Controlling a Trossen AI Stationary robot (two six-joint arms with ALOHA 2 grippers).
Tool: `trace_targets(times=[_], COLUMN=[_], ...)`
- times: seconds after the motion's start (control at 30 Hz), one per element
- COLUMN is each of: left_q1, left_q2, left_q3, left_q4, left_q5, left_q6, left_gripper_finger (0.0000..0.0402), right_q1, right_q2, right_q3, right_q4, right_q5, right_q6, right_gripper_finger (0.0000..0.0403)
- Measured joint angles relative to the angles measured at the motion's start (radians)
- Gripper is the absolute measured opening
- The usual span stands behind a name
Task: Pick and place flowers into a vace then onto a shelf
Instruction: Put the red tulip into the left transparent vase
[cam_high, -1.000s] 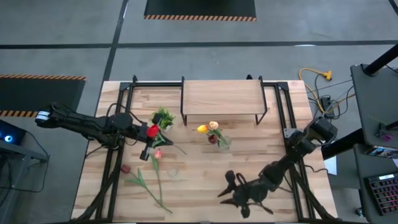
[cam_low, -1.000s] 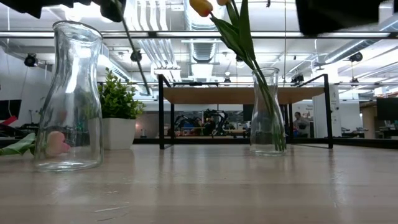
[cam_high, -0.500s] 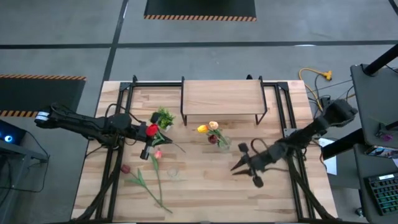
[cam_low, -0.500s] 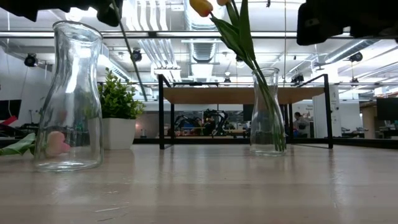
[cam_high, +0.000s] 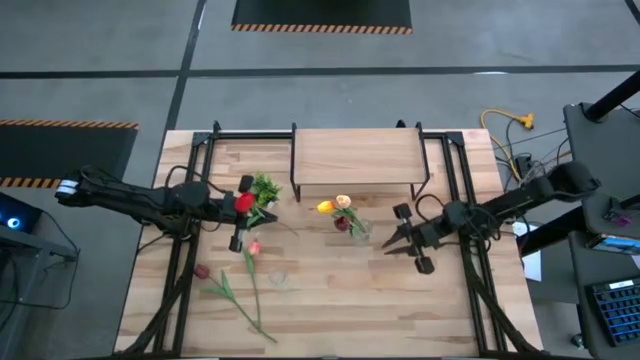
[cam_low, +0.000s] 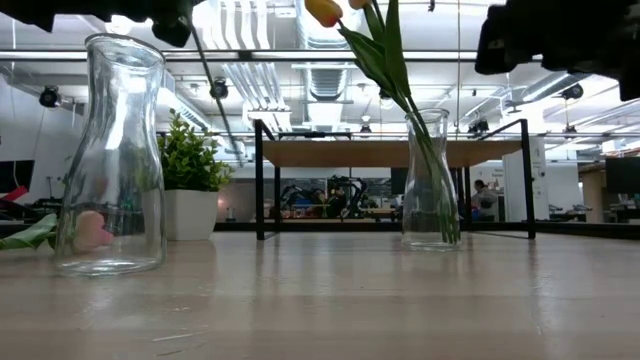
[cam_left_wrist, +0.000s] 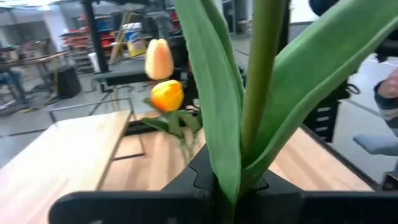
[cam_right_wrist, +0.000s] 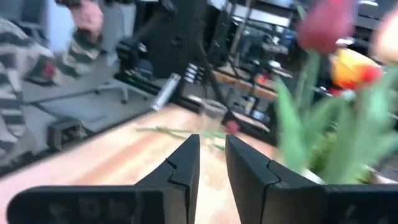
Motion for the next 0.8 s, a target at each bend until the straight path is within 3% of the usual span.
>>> trace_targets(times=[0.3, 0.6, 0.8], left_q1=[0.001, 0.000, 0.000], left_q2=[-0.005, 0.011, 0.019], left_q3=[0.116, 0.282, 0.300], left_q4=[-0.102, -0.316, -0.332], left_q5=[-0.027, -0.027, -0.027], left_q6=[-0.029, -0.118, -0.126], left_gripper_finger=[0.0000, 0.0000, 0.0000], right_q1=[-0.150, -0.165, -0.165], right_q2=[-0.178, -0.226, -0.217], right_q3=[-0.016, -0.008, -0.009], right_q4=[-0.071, -0.071, -0.097], right_q5=[0.004, 0.000, 0.002], right_q6=[0.045, 0.053, 0.033], right_gripper_finger=[0.0068, 0.0068, 0.0068])
